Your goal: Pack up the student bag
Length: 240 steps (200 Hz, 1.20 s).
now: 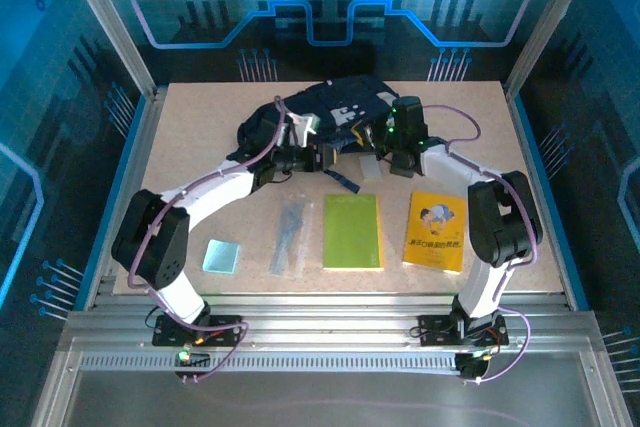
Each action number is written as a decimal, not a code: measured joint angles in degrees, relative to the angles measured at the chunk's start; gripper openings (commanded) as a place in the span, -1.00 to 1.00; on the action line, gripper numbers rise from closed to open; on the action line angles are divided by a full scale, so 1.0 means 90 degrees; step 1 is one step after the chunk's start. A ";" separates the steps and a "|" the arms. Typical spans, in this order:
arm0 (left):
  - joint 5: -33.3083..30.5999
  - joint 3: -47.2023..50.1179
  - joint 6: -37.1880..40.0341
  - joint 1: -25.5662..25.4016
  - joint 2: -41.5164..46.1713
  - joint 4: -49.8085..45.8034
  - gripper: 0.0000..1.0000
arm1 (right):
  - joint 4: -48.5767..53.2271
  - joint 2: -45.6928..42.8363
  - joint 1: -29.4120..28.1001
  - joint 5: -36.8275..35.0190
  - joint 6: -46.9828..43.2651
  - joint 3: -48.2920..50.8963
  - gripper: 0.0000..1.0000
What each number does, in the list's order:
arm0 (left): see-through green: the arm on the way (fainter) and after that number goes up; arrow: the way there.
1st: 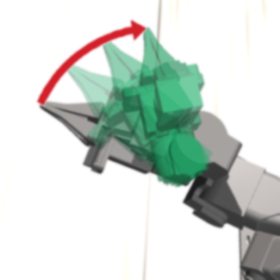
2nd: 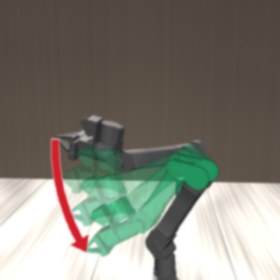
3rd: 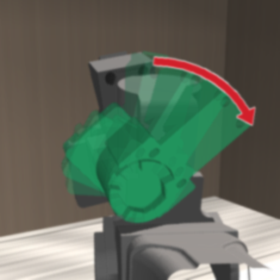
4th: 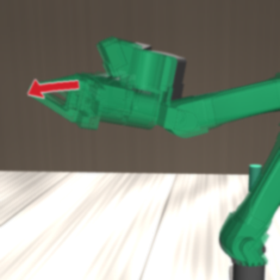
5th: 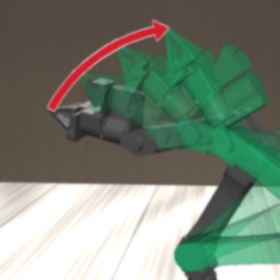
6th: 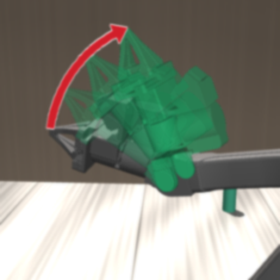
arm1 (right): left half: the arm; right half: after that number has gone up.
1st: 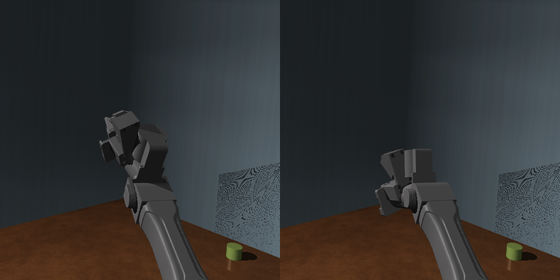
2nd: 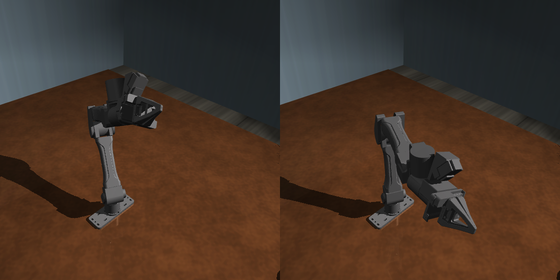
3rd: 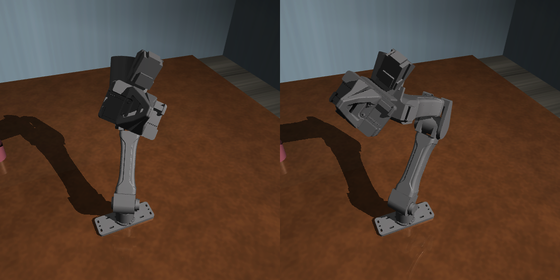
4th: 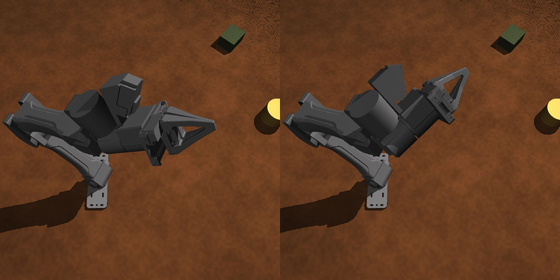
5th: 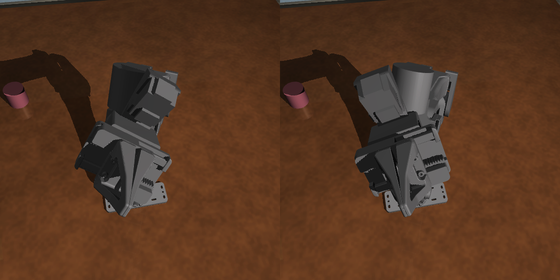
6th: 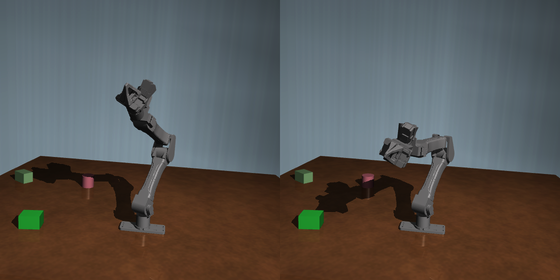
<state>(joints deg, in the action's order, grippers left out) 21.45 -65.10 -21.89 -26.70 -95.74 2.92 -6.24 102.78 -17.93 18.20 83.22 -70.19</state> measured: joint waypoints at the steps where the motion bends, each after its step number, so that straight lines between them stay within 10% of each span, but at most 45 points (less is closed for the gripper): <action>1: 0.0010 0.0002 0.0022 -0.0019 0.0000 0.0005 -0.27 | 0.0019 0.0000 -0.0002 -0.0005 0.0000 -0.0010 -1.00; 159: -0.1673 -0.0267 0.0840 -0.0304 -0.1151 0.1056 0.03 | 0.0124 0.0000 -0.0100 -0.0255 0.0350 -0.0068 -1.00; 240: -0.1911 -0.0384 0.1030 -0.0291 -0.1513 0.1341 -0.94 | -0.0330 -0.0002 -0.0083 -0.0308 0.0668 0.0194 -1.00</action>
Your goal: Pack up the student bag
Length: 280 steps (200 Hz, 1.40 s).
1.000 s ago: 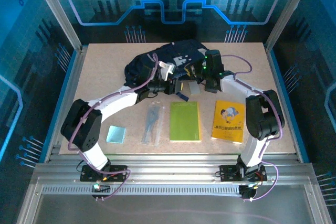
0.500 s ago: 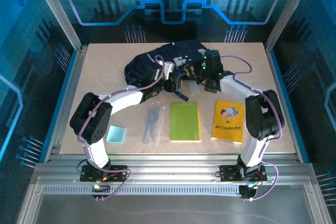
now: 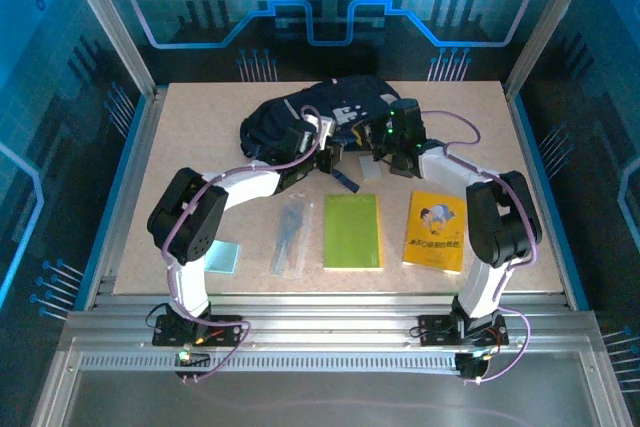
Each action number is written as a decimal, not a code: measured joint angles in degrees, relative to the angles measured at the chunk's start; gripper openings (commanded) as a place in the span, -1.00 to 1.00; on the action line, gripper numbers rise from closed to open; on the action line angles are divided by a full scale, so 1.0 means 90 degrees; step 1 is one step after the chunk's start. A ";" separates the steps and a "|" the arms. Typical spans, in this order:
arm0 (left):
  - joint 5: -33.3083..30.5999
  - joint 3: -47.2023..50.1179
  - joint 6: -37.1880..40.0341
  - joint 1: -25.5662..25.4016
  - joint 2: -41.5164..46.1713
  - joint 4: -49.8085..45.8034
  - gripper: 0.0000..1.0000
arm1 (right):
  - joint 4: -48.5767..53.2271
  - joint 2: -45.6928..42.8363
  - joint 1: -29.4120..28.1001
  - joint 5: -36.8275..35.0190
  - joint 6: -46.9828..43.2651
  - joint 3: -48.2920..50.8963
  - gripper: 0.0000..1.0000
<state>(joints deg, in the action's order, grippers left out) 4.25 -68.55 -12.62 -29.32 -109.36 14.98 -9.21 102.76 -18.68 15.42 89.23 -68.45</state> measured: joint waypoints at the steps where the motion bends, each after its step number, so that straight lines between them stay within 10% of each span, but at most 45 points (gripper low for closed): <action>1: 0.0000 0.0000 0.0002 0.0000 0.0000 0.0002 -0.94 | -0.0005 0.0000 0.0000 0.0000 -0.0002 0.0002 -1.00; 105: 0.0092 0.0418 0.0301 0.0000 0.0250 -0.0083 -1.00 | -0.0109 -0.0005 0.0197 0.0255 -0.0090 0.0287 -1.00; 223: -0.1389 0.0787 0.0291 0.0068 0.1105 -0.1710 -1.00 | 0.0024 -0.0005 0.0576 0.0634 -0.0585 0.0323 -1.00; 280: -0.1168 0.0814 0.0321 0.0124 0.1353 -0.2351 -1.00 | 0.1226 0.1141 0.0831 0.1518 -0.1802 -0.1321 -1.00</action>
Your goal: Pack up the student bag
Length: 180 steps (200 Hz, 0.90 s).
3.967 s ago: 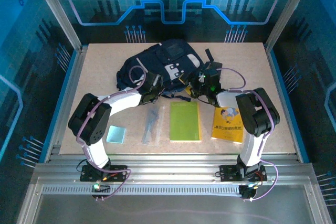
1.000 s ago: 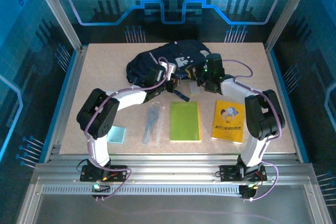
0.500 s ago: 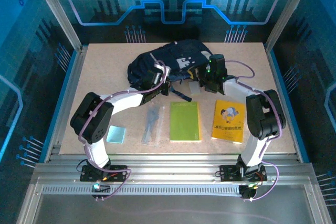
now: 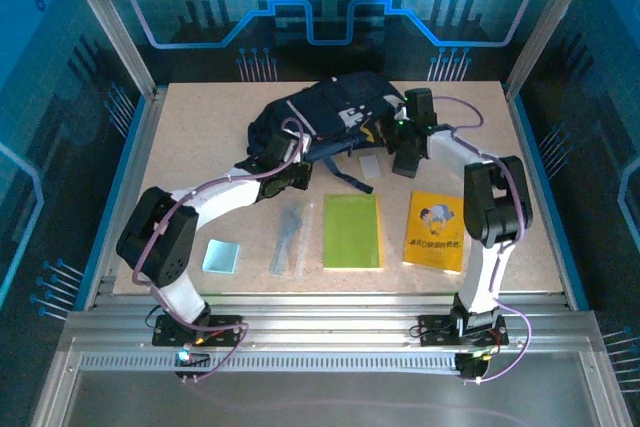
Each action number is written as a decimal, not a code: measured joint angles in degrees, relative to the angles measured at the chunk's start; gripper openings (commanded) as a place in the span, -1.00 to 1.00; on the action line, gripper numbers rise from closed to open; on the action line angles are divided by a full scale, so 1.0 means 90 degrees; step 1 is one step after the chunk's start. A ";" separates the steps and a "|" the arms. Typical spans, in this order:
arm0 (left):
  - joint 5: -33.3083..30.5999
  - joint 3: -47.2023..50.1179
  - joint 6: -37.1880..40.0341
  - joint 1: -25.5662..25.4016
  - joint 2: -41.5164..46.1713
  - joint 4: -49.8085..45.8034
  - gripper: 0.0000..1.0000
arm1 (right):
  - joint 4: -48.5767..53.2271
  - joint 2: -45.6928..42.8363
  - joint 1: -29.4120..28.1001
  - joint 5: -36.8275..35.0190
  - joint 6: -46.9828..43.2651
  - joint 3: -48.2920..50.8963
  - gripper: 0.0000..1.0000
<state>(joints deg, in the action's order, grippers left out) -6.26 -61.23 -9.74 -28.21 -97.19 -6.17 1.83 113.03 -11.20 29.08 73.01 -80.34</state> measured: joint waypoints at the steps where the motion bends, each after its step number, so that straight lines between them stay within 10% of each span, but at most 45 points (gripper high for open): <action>1: 0.0002 -0.0007 0.0005 0.0002 0.0000 -0.0019 -1.00 | 0.0019 0.0019 0.0000 0.0010 -0.0010 -0.0024 -1.00; 15: 0.0041 -0.0061 0.0029 -0.0005 0.0007 -0.0177 -1.00 | 0.0403 0.0374 0.0022 0.0185 -0.0270 -0.0396 -0.90; 32: 0.0112 -0.0114 0.0024 -0.0046 0.0019 -0.0398 -1.00 | 0.0843 0.0699 0.0053 0.0313 -0.0551 -0.0675 0.04; 70: 0.0517 -0.0279 -0.0121 -0.0187 0.0017 -0.0833 -1.00 | 0.1205 0.0826 0.0090 0.0440 -0.1064 -0.0882 0.85; 180: 0.1081 -0.1360 -0.0648 -0.0590 -0.0559 -0.1336 -1.00 | -0.0007 -0.1916 0.0005 0.0097 -0.0673 0.2620 0.91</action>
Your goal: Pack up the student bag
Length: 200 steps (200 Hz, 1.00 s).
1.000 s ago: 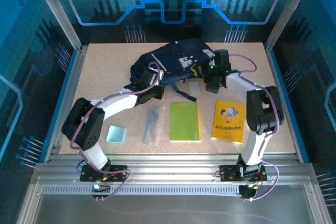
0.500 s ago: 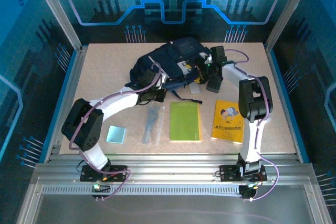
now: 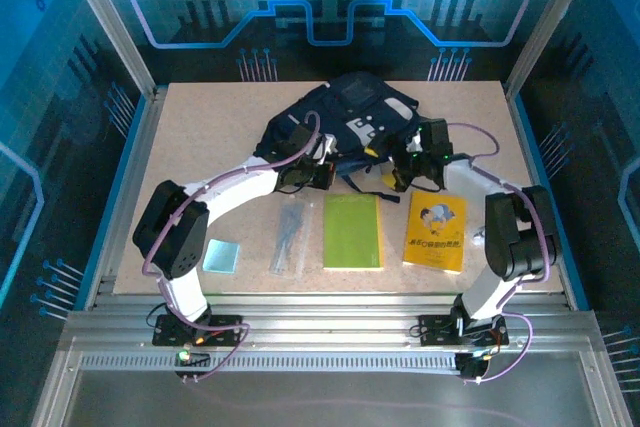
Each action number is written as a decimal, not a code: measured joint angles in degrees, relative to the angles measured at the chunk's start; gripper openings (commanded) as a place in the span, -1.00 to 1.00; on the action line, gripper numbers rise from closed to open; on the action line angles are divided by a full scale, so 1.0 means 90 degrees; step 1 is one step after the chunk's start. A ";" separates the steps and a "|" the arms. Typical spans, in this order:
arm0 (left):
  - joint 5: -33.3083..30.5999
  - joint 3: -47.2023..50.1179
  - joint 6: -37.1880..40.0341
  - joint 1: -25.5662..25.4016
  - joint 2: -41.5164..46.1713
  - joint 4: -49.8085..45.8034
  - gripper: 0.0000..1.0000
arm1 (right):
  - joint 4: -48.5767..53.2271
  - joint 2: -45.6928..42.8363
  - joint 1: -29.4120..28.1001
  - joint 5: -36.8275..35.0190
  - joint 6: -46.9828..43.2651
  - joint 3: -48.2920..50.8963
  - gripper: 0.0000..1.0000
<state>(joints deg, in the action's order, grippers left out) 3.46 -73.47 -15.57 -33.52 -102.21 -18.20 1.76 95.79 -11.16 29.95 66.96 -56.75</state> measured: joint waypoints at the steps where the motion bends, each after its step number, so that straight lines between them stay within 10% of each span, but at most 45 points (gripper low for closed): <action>1: 0.0002 0.0000 0.0002 -0.0002 0.0000 0.0000 -1.00 | -0.0019 0.0000 -0.0012 -0.0007 0.0017 0.0015 0.91; 48: 0.0109 0.0002 -0.0112 -0.0119 0.0041 -0.0012 -1.00 | -0.1554 0.0488 -0.1141 -0.0670 0.1173 0.0287 0.62; 83: 0.0119 0.0104 -0.0104 -0.0129 0.0163 -0.0126 -1.00 | -0.2458 0.1141 -0.1348 -0.1161 0.1506 0.0223 -1.00; 200: -0.0712 0.0724 0.0051 0.1785 0.0617 -0.0255 -1.00 | -0.1027 0.0806 -0.1192 -0.1154 0.0478 -0.0102 -1.00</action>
<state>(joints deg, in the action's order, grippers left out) -2.94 -66.96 -15.11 -17.45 -96.66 -20.49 -7.49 103.04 -21.89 19.57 71.26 -57.67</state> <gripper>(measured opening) 0.055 0.095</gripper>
